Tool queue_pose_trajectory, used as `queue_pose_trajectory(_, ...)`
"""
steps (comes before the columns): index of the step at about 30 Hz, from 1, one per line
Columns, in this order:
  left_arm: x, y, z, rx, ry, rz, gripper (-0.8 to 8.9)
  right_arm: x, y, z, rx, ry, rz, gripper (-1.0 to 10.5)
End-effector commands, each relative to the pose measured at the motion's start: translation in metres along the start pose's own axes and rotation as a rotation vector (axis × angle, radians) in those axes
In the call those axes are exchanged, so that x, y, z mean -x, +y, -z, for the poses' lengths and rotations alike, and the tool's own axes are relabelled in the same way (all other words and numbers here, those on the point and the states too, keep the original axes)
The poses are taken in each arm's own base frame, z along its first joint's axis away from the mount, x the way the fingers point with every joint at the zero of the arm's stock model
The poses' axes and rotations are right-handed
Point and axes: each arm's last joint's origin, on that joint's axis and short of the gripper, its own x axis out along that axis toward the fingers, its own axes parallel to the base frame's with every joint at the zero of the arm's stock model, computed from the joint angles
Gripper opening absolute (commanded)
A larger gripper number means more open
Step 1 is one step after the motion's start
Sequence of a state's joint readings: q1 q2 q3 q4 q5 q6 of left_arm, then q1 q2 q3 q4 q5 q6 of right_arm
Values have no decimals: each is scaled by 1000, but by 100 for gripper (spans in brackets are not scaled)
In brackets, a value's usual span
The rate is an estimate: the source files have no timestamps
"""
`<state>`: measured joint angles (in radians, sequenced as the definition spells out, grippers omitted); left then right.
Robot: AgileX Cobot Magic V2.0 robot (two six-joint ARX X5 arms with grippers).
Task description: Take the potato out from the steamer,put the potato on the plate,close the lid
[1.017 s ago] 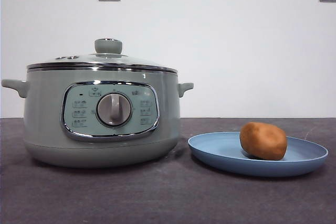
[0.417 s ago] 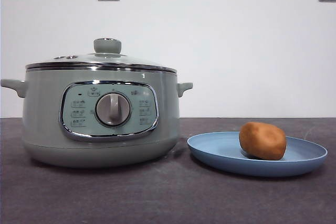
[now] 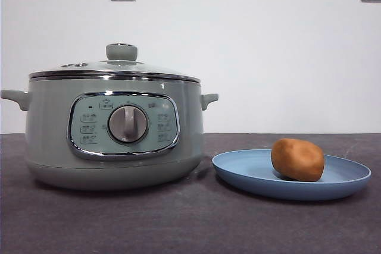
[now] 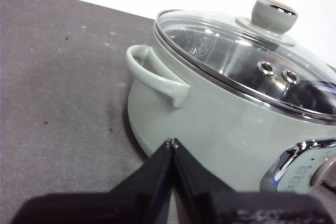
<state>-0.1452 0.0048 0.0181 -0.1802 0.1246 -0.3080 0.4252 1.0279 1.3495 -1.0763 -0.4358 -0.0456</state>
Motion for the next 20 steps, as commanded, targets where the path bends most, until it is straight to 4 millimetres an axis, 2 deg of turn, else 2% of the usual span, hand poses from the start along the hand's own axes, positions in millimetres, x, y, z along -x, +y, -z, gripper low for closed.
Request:
queue_pose_trajectory(1,-1,2,4,8,10,-6,-3,-1,0,1,4,2,-3,-17)
queue_pose_trajectory(7,-1,2,4,8,10,-6,-3,0,0,0,6,-16,-3,-16)
queue_pose_trajectory(10,-1,2,4,8,10,-6,-3,10,1,4,46,-43,71,-16)
queue_pose_trajectory(14,-1,2,4,8,10,-6,-3,20,-1,11,82,-184,123,-16)
queue_pose_trajectory(17,-1,2,4,8,10,-6,-4,18,-11,29,99,-338,189,-16)
queue_pose_trajectory(20,-1,2,4,8,10,-6,-3,7,-25,62,50,-463,261,-16)
